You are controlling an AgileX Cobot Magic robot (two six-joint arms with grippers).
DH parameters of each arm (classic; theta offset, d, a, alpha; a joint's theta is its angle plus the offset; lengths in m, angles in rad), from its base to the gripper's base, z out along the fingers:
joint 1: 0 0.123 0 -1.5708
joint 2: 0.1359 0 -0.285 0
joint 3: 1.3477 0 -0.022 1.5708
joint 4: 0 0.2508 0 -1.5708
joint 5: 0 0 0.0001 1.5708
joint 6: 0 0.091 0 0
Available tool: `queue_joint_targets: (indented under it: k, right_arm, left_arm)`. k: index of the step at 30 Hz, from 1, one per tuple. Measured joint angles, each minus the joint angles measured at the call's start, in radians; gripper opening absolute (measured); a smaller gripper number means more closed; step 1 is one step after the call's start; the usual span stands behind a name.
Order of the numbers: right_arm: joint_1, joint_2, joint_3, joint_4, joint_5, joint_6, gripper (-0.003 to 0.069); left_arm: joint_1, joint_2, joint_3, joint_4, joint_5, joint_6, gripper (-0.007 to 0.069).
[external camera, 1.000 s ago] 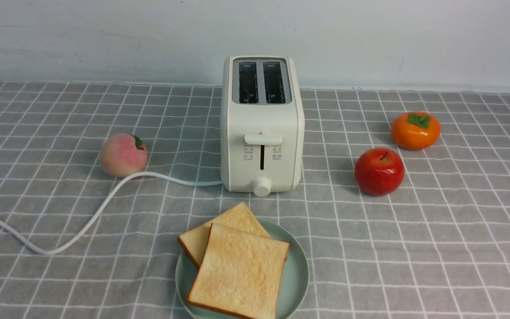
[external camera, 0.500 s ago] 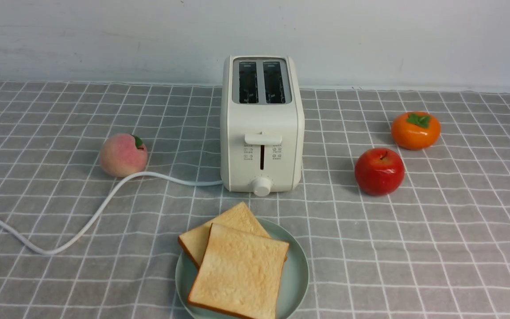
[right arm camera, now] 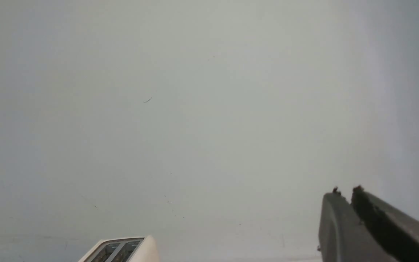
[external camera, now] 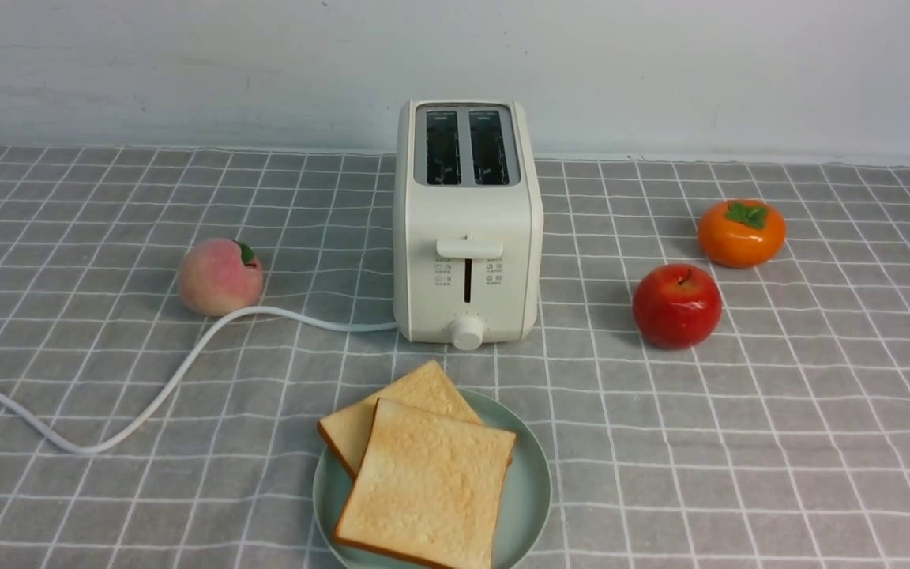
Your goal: Take toasted bread from bread machine on grey coffee table place on plate.
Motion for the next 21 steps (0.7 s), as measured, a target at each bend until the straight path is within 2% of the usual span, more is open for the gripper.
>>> queue_joint_targets:
  k: [21]
  right_arm:
    - [0.000, 0.000, 0.000, 0.000, 0.000, 0.000, 0.0087]
  left_arm:
    - [0.000, 0.000, 0.000, 0.000, 0.005, 0.005, 0.0004]
